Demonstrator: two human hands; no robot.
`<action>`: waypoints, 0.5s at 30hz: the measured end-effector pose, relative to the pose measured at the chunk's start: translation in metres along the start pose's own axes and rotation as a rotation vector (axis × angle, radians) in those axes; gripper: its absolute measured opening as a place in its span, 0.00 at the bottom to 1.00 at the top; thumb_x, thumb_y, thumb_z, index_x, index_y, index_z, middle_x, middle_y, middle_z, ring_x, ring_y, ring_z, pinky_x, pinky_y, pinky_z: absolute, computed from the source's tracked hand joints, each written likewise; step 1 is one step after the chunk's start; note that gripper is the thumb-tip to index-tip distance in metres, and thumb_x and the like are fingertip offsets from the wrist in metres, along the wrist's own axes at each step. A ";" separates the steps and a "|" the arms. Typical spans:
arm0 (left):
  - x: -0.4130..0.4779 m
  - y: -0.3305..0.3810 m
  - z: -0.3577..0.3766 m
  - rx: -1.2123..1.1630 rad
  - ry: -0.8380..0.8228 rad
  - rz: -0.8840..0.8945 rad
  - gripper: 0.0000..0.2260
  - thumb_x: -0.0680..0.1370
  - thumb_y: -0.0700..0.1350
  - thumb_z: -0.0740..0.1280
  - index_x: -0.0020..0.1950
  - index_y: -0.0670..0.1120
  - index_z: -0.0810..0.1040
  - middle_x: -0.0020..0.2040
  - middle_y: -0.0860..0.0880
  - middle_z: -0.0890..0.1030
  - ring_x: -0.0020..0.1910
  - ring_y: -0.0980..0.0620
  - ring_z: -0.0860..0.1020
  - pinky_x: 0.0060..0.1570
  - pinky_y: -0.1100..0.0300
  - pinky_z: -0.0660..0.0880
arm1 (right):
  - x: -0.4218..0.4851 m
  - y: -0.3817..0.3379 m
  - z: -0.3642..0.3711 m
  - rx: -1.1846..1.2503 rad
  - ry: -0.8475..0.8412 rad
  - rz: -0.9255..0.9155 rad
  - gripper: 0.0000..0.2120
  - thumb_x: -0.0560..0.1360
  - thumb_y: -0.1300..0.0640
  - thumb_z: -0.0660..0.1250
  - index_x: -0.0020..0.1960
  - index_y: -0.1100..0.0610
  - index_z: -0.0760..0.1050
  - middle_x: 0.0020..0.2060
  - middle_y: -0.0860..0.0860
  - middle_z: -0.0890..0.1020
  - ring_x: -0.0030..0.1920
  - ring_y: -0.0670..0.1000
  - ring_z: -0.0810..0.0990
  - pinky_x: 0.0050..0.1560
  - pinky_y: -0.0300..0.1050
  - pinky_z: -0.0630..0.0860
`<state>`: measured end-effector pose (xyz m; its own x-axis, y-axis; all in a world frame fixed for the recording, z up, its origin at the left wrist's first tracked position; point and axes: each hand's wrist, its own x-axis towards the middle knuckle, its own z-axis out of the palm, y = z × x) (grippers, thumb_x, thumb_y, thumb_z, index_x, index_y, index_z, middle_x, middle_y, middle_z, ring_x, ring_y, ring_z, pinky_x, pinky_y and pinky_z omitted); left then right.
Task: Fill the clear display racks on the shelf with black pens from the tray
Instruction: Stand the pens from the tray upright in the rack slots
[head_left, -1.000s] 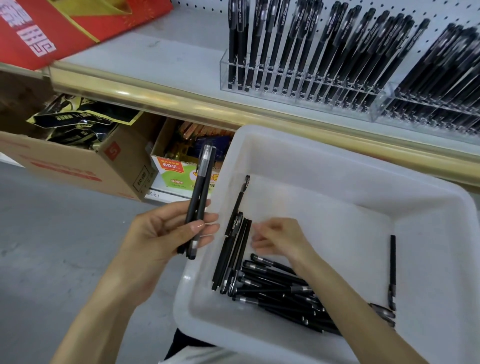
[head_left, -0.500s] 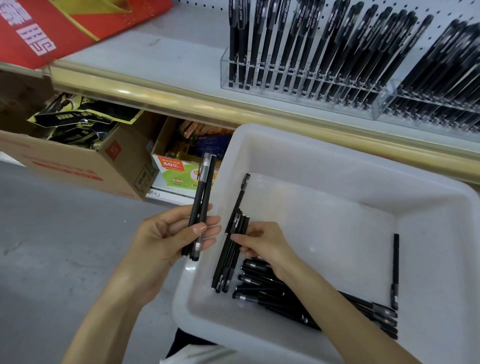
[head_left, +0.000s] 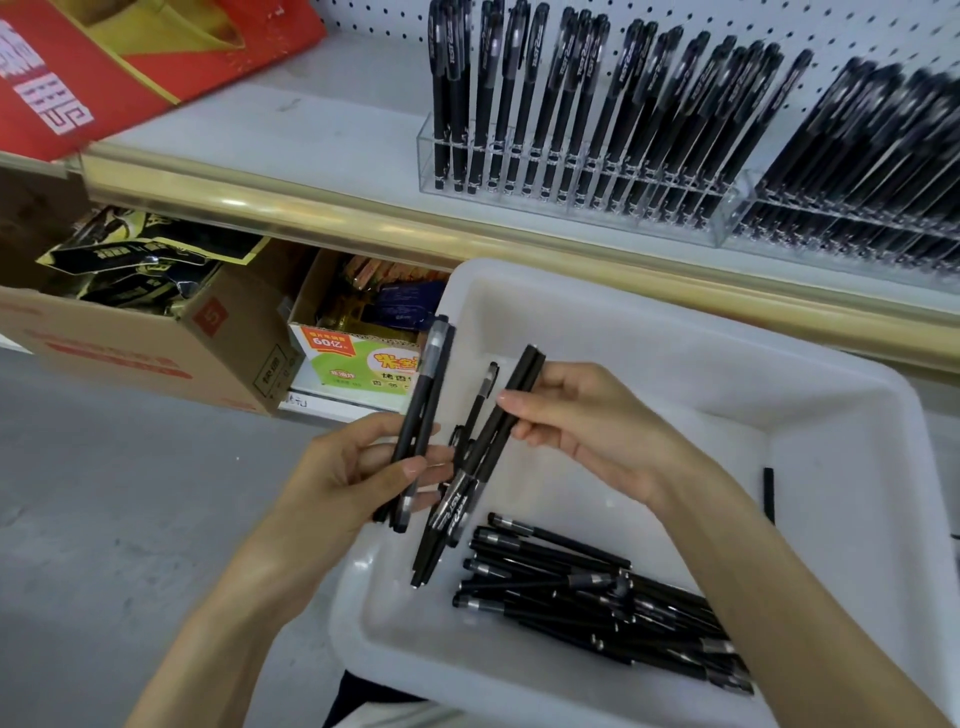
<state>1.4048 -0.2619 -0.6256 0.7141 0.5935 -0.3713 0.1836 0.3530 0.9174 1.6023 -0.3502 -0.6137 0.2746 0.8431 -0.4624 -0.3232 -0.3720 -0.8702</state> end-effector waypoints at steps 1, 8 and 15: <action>0.000 0.001 0.002 0.017 -0.029 -0.002 0.11 0.75 0.35 0.64 0.56 0.41 0.79 0.47 0.43 0.85 0.48 0.47 0.84 0.42 0.62 0.80 | -0.002 -0.008 0.002 -0.019 -0.026 -0.015 0.05 0.73 0.65 0.69 0.48 0.62 0.79 0.34 0.51 0.82 0.32 0.44 0.80 0.34 0.32 0.75; 0.000 0.005 0.008 -0.026 -0.112 0.003 0.13 0.73 0.42 0.64 0.56 0.45 0.81 0.52 0.40 0.84 0.55 0.41 0.81 0.55 0.45 0.76 | 0.003 -0.024 0.011 -0.110 -0.075 -0.072 0.04 0.73 0.65 0.69 0.46 0.59 0.79 0.31 0.48 0.82 0.31 0.43 0.80 0.35 0.32 0.76; -0.003 0.005 0.013 -0.053 -0.110 0.009 0.15 0.74 0.42 0.62 0.59 0.43 0.78 0.49 0.40 0.84 0.48 0.45 0.84 0.45 0.58 0.81 | 0.007 -0.018 0.016 -0.100 -0.078 -0.051 0.07 0.72 0.64 0.70 0.50 0.62 0.79 0.35 0.51 0.82 0.33 0.44 0.81 0.36 0.32 0.76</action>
<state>1.4131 -0.2713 -0.6179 0.7860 0.5150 -0.3420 0.1427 0.3871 0.9109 1.5952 -0.3314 -0.5988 0.2163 0.8879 -0.4060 -0.2175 -0.3616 -0.9066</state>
